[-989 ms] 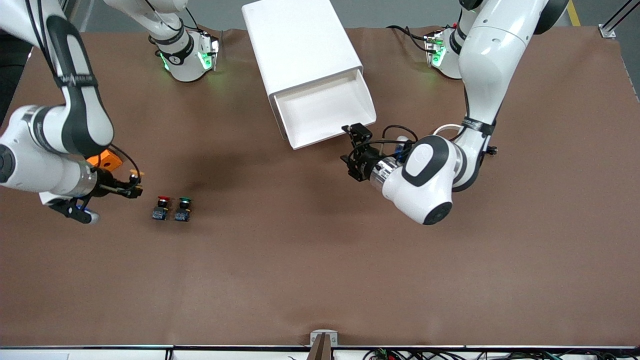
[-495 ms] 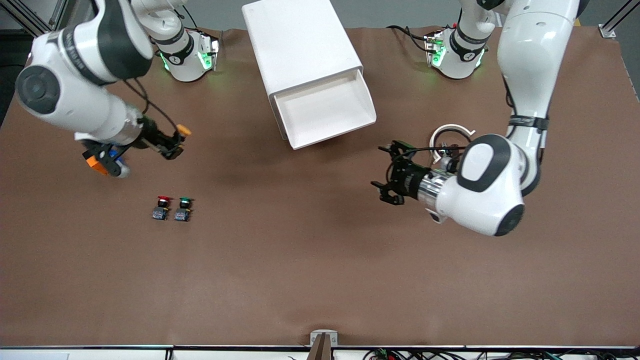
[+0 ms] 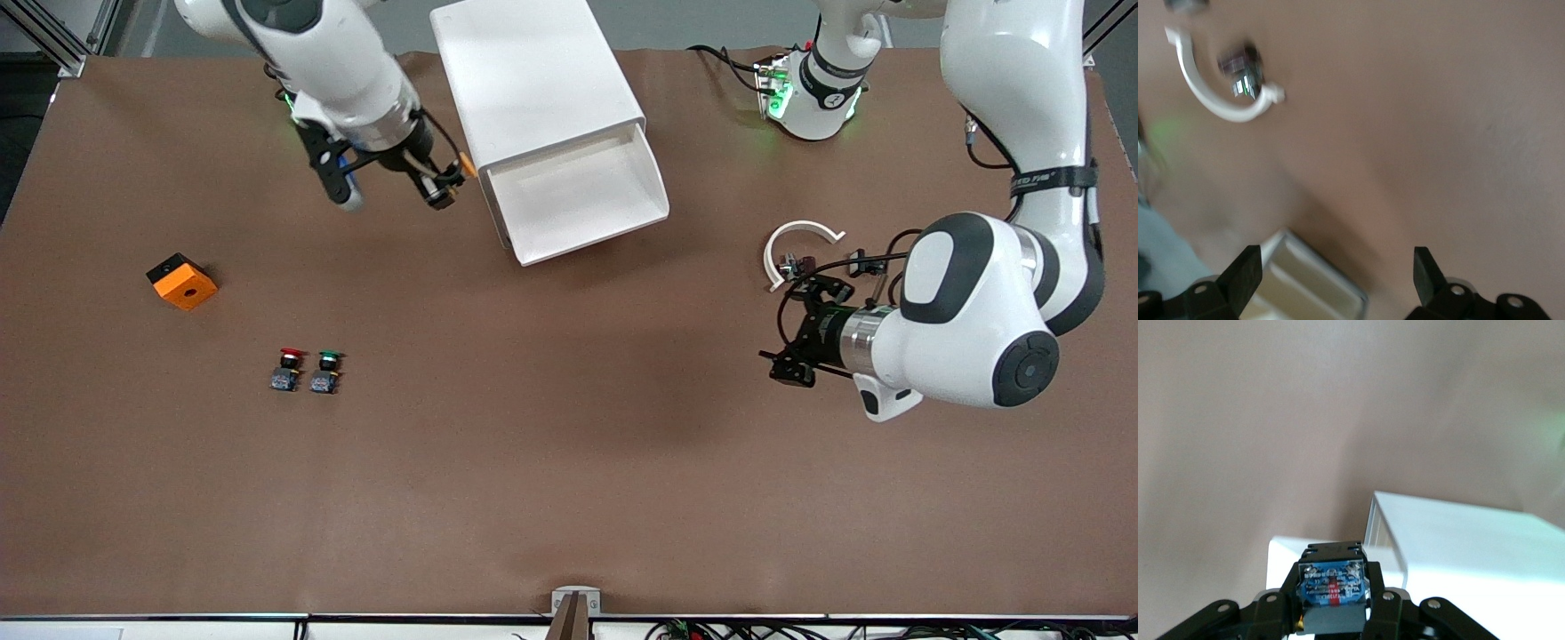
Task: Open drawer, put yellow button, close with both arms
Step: 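Lower the yellow button into the open drawer and open the right gripper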
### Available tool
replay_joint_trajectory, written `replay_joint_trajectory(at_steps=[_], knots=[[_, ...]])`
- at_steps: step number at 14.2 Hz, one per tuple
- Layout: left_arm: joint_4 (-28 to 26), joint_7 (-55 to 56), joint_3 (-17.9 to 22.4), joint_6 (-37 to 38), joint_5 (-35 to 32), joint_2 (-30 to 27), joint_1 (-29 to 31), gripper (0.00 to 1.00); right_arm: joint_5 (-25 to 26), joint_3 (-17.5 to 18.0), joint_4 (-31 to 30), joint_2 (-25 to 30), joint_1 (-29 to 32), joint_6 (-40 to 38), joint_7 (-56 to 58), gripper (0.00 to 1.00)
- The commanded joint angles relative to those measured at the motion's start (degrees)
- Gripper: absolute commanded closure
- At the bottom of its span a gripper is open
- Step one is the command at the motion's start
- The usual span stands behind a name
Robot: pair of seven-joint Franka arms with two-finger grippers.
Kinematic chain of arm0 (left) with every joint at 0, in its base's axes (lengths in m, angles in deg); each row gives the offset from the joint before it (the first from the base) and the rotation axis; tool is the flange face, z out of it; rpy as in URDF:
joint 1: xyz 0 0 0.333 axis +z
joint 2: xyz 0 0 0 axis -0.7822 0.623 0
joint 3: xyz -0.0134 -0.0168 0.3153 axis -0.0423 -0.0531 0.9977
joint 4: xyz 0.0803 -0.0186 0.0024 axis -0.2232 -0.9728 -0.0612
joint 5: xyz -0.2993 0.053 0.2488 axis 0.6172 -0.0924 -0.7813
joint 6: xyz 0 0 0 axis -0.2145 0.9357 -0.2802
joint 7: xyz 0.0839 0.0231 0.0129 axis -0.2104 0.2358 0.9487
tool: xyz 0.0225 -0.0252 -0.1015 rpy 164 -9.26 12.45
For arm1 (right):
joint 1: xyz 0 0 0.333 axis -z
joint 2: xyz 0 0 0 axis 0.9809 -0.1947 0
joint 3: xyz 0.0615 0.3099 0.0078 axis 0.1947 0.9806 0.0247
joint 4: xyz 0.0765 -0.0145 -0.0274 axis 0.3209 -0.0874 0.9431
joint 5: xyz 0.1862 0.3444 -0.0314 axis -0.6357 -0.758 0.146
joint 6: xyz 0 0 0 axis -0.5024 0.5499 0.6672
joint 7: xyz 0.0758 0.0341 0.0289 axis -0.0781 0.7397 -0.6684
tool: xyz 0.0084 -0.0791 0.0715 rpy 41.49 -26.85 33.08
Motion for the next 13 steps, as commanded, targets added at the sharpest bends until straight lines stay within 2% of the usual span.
replay_joint_trajectory(at_steps=[1, 4, 7, 9, 13], knots=[[-0.7, -9.1, 0.9, -0.1, -7.0, -4.1, -0.9, 0.0, 0.2, -1.0, 5.8, -6.4, -6.7, 2.0, -11.6, 1.0], [-0.8, -22.0, 2.0, -0.1, -11.9, -8.4, -0.8, 0.0, 2.2, -1.0, 7.4, -9.8, -12.1, 5.5, -21.4, 1.0], [-0.8, -30.0, 1.2, 0.0, -19.6, -10.6, -1.6, 0.0, 3.5, -1.1, 13.7, -15.8, -14.6, 5.2, -28.4, 1.0], [-0.8, -32.1, 1.0, -0.1, -20.6, -11.5, -1.8, 0.0, 6.0, -1.0, 16.0, -18.7, -16.3, 5.3, -31.9, 1.0], [-0.9, -35.8, 1.3, 0.1, -20.6, -14.5, -1.5, 0.0, 9.9, -1.1, 16.2, -22.3, -19.2, 5.6, -36.4, 1.0]])
